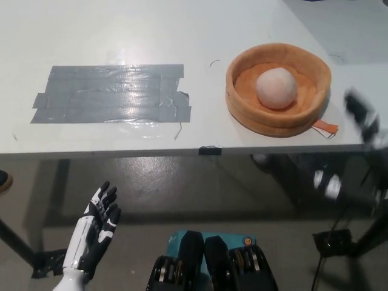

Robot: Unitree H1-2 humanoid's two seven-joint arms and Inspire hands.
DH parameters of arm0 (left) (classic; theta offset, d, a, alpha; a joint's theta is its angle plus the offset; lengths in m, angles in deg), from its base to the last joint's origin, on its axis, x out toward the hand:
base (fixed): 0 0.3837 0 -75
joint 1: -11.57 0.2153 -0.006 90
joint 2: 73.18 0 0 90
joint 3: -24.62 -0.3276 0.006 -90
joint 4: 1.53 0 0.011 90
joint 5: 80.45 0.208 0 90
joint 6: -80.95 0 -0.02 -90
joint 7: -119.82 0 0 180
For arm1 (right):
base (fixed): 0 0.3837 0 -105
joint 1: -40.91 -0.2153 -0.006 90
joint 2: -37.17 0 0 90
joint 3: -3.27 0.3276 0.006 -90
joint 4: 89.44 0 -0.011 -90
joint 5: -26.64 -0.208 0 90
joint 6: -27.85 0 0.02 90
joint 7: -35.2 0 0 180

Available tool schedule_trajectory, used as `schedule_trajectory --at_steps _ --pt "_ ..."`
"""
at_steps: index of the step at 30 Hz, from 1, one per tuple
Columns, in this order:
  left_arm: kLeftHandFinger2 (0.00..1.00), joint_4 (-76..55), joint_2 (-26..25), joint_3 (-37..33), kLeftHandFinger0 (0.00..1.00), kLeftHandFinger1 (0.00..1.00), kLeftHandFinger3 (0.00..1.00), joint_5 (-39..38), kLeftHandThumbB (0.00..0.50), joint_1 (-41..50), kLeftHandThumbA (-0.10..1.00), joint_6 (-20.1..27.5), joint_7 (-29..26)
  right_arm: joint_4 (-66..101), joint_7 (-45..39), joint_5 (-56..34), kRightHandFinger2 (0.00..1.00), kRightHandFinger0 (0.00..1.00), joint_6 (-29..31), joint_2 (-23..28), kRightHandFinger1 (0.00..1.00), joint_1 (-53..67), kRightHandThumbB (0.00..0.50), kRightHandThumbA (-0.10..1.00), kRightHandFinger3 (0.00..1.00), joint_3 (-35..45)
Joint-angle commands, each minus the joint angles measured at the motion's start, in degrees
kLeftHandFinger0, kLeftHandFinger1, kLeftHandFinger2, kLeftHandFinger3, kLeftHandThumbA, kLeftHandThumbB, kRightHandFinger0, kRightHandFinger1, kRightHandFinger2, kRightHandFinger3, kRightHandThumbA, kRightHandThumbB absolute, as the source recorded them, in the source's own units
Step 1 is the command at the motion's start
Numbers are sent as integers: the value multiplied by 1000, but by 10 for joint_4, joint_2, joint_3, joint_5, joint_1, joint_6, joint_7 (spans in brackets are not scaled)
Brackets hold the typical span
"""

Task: An emotional support dumpling is kept in a soft plate infront in the middle of the desk infront of the robot. The robot extends its right arm to pick up the dumpling and hands it to a person

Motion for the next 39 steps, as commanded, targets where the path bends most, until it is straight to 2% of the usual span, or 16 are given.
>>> schedule_trajectory --at_steps 1,2,3,6,9,10,12,15,16,17,20,22,26,32,36,39 --pt "1000 -16 -6 0 1000 1000 1000 -12 346 -17 770 22 10 18 -63 39 1000 1000 -187 82 1000 -176 304 839 1000 -2" --pt "1000 -9 -9 0 1000 1000 1000 1 361 -16 804 21 6 -52 -89 37 1000 1000 -202 100 1000 -238 344 773 1000 -24" --pt "1000 -1 -10 1 1000 1000 1000 1 372 -17 812 22 5 -122 -117 30 1000 1000 -206 110 1000 -288 338 753 1000 -45" --pt "1000 10 -11 3 1000 1000 1000 -3 369 -20 815 33 6 -209 -153 46 1000 1000 -224 124 1000 -348 314 757 1000 -86" --pt "1000 12 -10 3 1000 1000 1000 -5 360 -21 815 36 6 -322 -177 63 1000 1000 -210 120 1000 -407 340 793 1000 -125" --pt "1000 9 -10 2 1000 1000 1000 -4 358 -20 815 34 7 -382 -184 75 1000 1000 -203 113 1000 -436 365 814 1000 -143" --pt "1000 8 -9 2 1000 1000 1000 -7 357 -18 809 32 10 -448 -190 77 1000 1000 -213 102 1000 -469 384 796 1000 -159" --pt "1000 5 -9 1 1000 1000 1000 -4 356 -16 804 32 8 -532 -193 91 1000 1000 -197 89 1000 -505 371 811 1000 -185" --pt "1000 4 -9 1 1000 1000 1000 -4 348 -16 802 32 8 -551 -195 93 1000 1000 -200 86 1000 -514 328 811 1000 -192" --pt "1000 5 -8 1 1000 1000 1000 -8 346 -16 792 32 10 -579 -196 95 1000 1000 -205 79 1000 -525 347 820 1000 -200" --pt "1000 5 -6 1 1000 1000 1000 0 348 -17 794 34 5 -664 -197 100 1000 1000 -177 63 1000 -556 341 820 1000 -220" --pt "1000 4 -6 1 1000 1000 1000 -4 346 -16 791 34 6 -716 -193 99 1000 1000 -169 49 1000 -573 368 800 1000 -227" --pt "1000 4 -6 0 1000 1000 1000 -4 343 -17 786 32 7 -754 -185 103 1000 1000 -161 35 1000 -580 330 823 1000 -242" --pt "1000 7 -7 1 1000 1000 1000 -4 362 -20 801 38 7 -823 -180 109 1000 1000 -155 13 1000 -593 379 819 1000 -255" --pt "1000 1 -7 1 1000 1000 1000 -7 352 -20 796 32 9 -855 -171 106 1000 1000 -158 5 1000 -593 434 742 1000 -244" --pt "1000 0 -8 2 1000 1000 1000 -4 356 -21 799 32 7 -870 -172 117 1000 1000 -155 4 1000 -597 462 786 1000 -252"
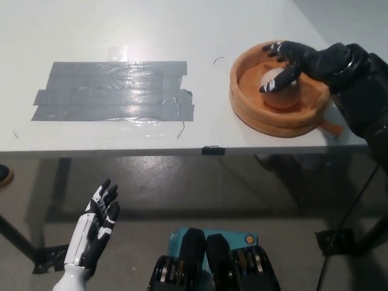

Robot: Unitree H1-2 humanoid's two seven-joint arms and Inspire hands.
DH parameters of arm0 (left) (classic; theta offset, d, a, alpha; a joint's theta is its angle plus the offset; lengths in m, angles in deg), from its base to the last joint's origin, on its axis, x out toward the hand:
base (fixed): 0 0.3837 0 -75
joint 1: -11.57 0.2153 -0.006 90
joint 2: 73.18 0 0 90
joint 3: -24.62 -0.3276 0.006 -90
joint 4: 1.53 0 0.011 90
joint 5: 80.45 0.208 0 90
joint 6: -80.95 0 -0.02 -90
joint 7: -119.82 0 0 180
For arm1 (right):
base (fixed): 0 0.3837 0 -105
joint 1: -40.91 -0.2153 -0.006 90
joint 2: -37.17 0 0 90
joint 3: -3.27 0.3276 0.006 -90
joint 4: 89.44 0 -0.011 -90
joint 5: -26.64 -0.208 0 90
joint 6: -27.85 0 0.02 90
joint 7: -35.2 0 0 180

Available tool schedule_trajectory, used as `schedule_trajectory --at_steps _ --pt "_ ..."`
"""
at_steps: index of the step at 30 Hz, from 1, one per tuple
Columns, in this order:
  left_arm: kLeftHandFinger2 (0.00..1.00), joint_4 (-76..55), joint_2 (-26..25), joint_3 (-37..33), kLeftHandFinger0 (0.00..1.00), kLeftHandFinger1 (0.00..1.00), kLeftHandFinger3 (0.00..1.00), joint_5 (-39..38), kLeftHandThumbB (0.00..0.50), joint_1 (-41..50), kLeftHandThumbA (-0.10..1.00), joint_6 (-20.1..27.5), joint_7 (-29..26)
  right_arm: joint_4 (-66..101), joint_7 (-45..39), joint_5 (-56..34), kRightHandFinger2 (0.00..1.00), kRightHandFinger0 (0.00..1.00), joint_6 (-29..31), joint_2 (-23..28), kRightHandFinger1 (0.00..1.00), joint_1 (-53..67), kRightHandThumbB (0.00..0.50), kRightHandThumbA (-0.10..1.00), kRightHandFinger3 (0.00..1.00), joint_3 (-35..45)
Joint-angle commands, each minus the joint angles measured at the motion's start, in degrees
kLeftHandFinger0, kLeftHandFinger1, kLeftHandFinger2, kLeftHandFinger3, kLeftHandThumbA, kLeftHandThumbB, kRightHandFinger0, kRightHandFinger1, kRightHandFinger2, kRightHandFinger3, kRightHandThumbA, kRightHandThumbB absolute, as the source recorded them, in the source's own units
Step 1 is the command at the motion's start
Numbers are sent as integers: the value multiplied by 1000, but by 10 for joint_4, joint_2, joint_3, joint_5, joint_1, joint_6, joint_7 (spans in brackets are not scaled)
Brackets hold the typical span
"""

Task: An emotional support dumpling is kept in a soft plate infront in the middle of the desk infront of the robot. The robot extends its right arm to pick up the dumpling and hands it to a person

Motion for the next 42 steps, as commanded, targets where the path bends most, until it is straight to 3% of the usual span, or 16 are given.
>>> schedule_trajectory --at_steps 1,11,14,21,22,23,24,25,30,31,32,33,34,36,37,42 --pt "1000 -21 -7 0 1000 1000 1000 -3 357 -7 801 22 6 -20 -7 30 1000 1000 8 4 1000 -40 472 810 1000 -9" --pt "1000 -21 -6 0 1000 1000 1000 -6 357 -6 802 22 8 -38 -31 77 1000 1000 34 2 1000 -34 492 900 1000 -54" --pt "1000 -19 -7 0 1000 1000 1000 -7 351 -11 805 22 10 -54 -31 99 1000 1000 25 -1 1000 -42 500 833 1000 -79" --pt "1000 -20 -8 0 1000 1000 1000 -8 351 -13 809 19 13 -88 -103 153 1000 1000 17 -6 1000 -60 424 457 1000 -155" --pt "1000 -20 -8 1 1000 1000 1000 -7 353 -15 816 16 13 -97 -102 148 1000 1000 -2 -8 1000 -62 403 219 1000 -152" --pt "1000 -18 -8 1 1000 1000 1000 -7 353 -18 817 16 13 -97 -95 151 671 639 -1 -7 618 -61 376 104 1000 -156" --pt "1000 -18 -8 2 1000 1000 1000 -7 353 -20 817 16 13 -95 -87 162 407 76 9 -5 228 -59 271 -77 953 -166" --pt "1000 -19 -7 2 1000 1000 1000 -8 355 -21 816 15 12 -91 -71 179 386 3 21 -3 186 -53 163 -99 1000 -182" --pt "1000 -11 -11 3 1000 1000 1000 -8 344 -28 821 24 14 -68 21 166 491 64 37 8 314 -35 160 -100 1000 -153" --pt "1000 -12 -11 3 1000 1000 1000 -11 337 -28 815 24 15 -68 22 167 591 139 37 7 459 -35 107 -100 1000 -152" --pt "1000 -11 -11 3 1000 1000 1000 -14 336 -29 811 22 17 -67 47 155 710 211 48 10 600 -33 136 -100 963 -134" --pt "1000 -10 -11 3 1000 1000 1000 -14 335 -30 809 22 17 -65 59 147 697 196 56 12 606 -32 137 -100 651 -122" --pt "1000 -9 -11 3 1000 1000 1000 -13 332 -31 807 24 17 -62 64 143 847 141 61 13 667 -32 146 -100 611 -112" --pt "1000 -6 -12 3 1000 1000 1000 -7 331 -35 809 28 14 -52 64 138 1000 111 69 17 707 -34 135 -100 737 -93" --pt "1000 -6 -12 3 1000 1000 1000 -7 340 -36 817 25 14 -50 65 131 1000 218 76 18 830 -35 136 -100 841 -80" --pt "1000 -3 -12 3 1000 1000 1000 -8 342 -41 821 26 15 -22 77 90 1000 313 104 20 890 -42 173 -100 1000 -3"
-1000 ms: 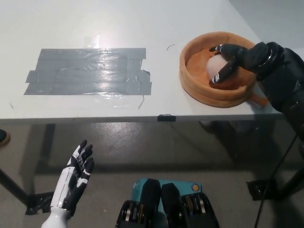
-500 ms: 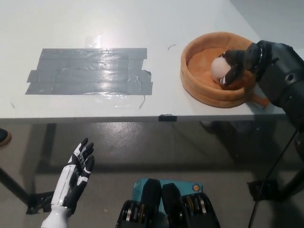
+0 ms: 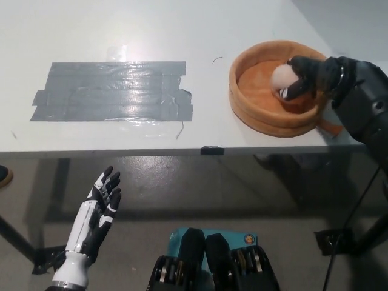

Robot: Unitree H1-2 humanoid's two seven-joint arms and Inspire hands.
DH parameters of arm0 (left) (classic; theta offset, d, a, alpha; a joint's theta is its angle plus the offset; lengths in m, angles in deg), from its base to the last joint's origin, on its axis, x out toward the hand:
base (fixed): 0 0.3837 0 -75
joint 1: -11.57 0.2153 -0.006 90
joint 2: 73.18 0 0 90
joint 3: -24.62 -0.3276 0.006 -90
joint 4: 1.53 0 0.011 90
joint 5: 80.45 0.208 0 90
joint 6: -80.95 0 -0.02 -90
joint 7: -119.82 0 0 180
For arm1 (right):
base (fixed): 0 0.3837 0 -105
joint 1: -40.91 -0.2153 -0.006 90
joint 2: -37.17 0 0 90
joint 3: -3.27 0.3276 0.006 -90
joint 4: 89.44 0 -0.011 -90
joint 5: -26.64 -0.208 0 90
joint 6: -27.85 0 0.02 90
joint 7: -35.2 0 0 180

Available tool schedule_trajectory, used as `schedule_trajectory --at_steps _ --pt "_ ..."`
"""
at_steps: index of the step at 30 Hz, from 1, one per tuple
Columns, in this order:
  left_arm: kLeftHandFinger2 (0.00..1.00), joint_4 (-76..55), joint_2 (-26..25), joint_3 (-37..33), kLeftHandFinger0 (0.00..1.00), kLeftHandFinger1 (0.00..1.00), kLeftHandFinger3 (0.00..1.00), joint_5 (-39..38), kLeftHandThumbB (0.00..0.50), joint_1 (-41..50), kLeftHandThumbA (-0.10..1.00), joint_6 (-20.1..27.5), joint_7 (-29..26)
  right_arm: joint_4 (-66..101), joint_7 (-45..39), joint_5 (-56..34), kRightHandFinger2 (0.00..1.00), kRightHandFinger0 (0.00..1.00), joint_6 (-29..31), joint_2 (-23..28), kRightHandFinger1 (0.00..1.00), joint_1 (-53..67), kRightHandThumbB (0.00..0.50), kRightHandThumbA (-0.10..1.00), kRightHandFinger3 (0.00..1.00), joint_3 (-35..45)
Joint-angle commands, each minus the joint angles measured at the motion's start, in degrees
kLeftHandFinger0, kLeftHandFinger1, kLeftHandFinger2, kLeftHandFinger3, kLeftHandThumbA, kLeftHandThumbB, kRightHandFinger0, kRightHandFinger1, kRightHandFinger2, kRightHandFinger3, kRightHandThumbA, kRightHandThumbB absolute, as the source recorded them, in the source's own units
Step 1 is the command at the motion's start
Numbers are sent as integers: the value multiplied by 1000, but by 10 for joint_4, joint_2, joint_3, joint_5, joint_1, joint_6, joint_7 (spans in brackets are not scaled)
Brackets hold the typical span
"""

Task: An emotional support dumpling is kept in a soft plate infront in the middle of the desk infront of the robot. The robot extends its right arm to pick up the dumpling and hands it to a person

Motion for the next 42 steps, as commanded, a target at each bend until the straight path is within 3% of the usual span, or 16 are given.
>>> schedule_trajectory --at_steps 1,3,4,5,6,10,13,15,20,23,27,29,34,42 --pt "1000 -5 -10 2 1000 1000 1000 -4 343 -13 824 20 6 49 42 -49 1000 313 44 16 884 -37 177 -100 1000 68" --pt "1000 -6 -9 2 1000 1000 1000 -5 346 -16 827 18 6 65 39 -60 1000 284 45 16 832 -40 175 -100 1000 94" --pt "1000 -5 -10 2 1000 1000 1000 -5 336 -19 828 20 6 85 45 -74 1000 281 40 15 778 -46 197 -100 993 121" --pt "1000 -7 -10 2 1000 1000 1000 -6 348 -21 833 15 6 110 45 -86 1000 280 39 14 764 -47 169 -100 996 142" --pt "1000 -8 -9 2 1000 1000 1000 -6 350 -22 834 13 6 124 46 -91 1000 286 36 13 762 -48 151 -100 1000 154" --pt "1000 -4 -10 4 1000 1000 1000 -11 349 -40 821 8 7 178 77 -101 1000 306 41 5 802 -67 164 -100 1000 206" --pt "1000 0 -11 3 1000 1000 1000 -7 331 -51 827 12 7 236 72 -105 963 182 15 1 681 -71 142 -100 994 230" --pt "1000 1 -9 2 1000 1000 1000 -8 318 -56 821 11 7 273 62 -117 955 172 -23 -4 671 -70 149 -100 984 247" --pt "1000 1 -7 0 1000 1000 1000 -10 318 -57 815 9 9 287 61 -123 875 99 21 -14 575 -51 153 -100 864 256" --pt "1000 4 -8 -2 1000 1000 1000 2 312 -55 821 17 5 279 69 -115 895 124 32 -18 574 -46 170 -100 835 249" --pt "1000 3 -8 -1 1000 1000 1000 -6 340 -54 824 7 9 279 76 -115 947 176 32 -24 620 -40 172 -100 842 250" --pt "1000 2 -8 -1 1000 1000 1000 -7 343 -54 822 8 9 282 76 -117 907 115 32 -26 561 -38 169 -100 810 250" --pt "1000 4 -8 -1 1000 1000 1000 -3 348 -55 824 11 7 267 85 -116 859 90 58 -28 565 -41 180 -100 750 245" --pt "1000 1 -9 -3 1000 1000 1000 5 340 -51 834 13 5 251 106 -88 880 88 55 -43 577 -51 174 -100 836 215"
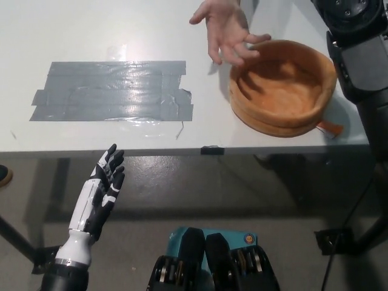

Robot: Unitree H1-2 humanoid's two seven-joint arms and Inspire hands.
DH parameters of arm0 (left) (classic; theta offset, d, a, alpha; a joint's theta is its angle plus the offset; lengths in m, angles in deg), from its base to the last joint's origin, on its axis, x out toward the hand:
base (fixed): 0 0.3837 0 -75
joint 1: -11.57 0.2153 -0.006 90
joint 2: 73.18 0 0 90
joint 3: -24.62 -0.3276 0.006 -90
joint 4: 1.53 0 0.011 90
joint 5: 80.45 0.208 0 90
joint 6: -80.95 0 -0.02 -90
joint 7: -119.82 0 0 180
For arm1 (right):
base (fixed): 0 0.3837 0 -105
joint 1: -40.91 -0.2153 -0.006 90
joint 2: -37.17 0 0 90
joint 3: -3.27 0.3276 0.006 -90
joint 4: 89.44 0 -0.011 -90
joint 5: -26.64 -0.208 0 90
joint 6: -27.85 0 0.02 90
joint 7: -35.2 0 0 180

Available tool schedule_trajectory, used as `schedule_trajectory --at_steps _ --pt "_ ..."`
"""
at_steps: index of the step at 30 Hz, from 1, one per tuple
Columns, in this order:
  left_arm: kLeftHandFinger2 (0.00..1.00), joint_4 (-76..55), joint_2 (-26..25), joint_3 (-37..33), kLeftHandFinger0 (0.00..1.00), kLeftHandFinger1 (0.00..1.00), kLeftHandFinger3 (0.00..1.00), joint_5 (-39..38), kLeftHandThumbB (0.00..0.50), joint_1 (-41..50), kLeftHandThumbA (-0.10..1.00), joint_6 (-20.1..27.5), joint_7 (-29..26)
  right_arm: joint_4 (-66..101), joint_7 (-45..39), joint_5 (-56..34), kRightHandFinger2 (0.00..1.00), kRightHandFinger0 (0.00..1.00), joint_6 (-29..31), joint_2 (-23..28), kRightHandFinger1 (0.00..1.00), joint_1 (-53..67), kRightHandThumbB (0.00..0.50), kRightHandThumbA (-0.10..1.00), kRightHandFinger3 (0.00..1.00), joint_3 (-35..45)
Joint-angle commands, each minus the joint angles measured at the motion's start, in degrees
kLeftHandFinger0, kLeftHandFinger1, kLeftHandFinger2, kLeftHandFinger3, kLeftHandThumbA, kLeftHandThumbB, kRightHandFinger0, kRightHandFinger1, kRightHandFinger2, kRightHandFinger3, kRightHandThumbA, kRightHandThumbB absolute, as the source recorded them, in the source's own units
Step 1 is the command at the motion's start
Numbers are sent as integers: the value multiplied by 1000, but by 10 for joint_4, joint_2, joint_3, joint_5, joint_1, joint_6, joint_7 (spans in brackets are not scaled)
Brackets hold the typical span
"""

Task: An emotional support dumpling is kept in a soft plate infront in the middle of the desk infront of the robot. The robot extends its right arm to pick up the dumpling and hands it to a person

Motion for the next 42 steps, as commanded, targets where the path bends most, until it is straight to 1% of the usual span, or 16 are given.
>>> schedule_trajectory --at_steps 1,7,10,14,15,17,18,19,20,22,24,27,29,33,35,42 --pt "1000 -10 -7 -2 1000 1000 1000 2 334 -3 832 12 5 -14 41 21 876 77 36 -11 564 -35 169 -100 844 -20" --pt "1000 -15 -6 -6 1000 1000 1000 3 345 1 838 7 7 -111 95 59 978 100 52 -38 599 -46 182 -100 916 -67" --pt "1000 -15 -6 -5 1000 1000 1000 2 317 0 830 12 6 -180 127 86 951 61 101 -48 563 -49 219 -100 888 -107" --pt "1000 -19 -6 -5 1000 1000 1000 0 338 1 831 4 6 -240 151 89 957 54 120 -56 570 -53 174 -100 893 -129" --pt "1000 -19 -7 -5 1000 1000 1000 1 340 1 830 6 7 -254 154 85 1000 109 113 -57 632 -54 171 -100 956 -129" --pt "1000 -18 -5 -5 1000 1000 1000 2 347 0 831 6 5 -283 116 71 1000 425 92 -57 900 -61 295 -61 1000 -125" --pt "1000 -19 -6 -5 1000 1000 1000 3 345 0 830 6 5 -290 90 67 1000 795 87 -54 1000 -64 366 217 1000 -127" --pt "1000 -18 -7 -6 1000 1000 1000 5 344 0 830 6 5 -296 56 64 1000 1000 82 -51 1000 -68 372 267 1000 -128" --pt "1000 -18 -7 -6 1000 1000 1000 6 342 0 830 7 5 -299 37 67 1000 1000 74 -48 1000 -69 422 425 1000 -133" --pt "1000 -18 -7 -6 1000 1000 1000 6 340 0 830 7 4 -304 29 67 1000 1000 72 -47 1000 -71 443 435 1000 -135" --pt "1000 -13 -8 -6 1000 1000 1000 5 333 -4 826 11 6 -300 30 79 1000 1000 90 -35 1000 -64 495 667 1000 -148" --pt "1000 -12 -8 -6 1000 1000 1000 5 332 -4 825 12 6 -300 29 76 1000 1000 90 -34 1000 -65 500 705 1000 -151" --pt "1000 -14 -8 -5 1000 1000 1000 4 349 -2 835 8 6 -285 35 72 1000 1000 79 -30 1000 -71 500 829 1000 -147" --pt "1000 -15 -8 -5 1000 1000 1000 5 349 -1 838 7 5 -281 41 70 1000 1000 82 -29 1000 -70 500 835 1000 -144" --pt "1000 -14 -9 -6 1000 1000 1000 6 336 -2 833 10 6 -241 73 61 1000 1000 91 -20 1000 -72 500 887 1000 -126" --pt "1000 -15 -7 -6 1000 1000 1000 3 349 -2 832 7 7 -165 104 43 1000 1000 89 -8 1000 -65 500 863 1000 -73"
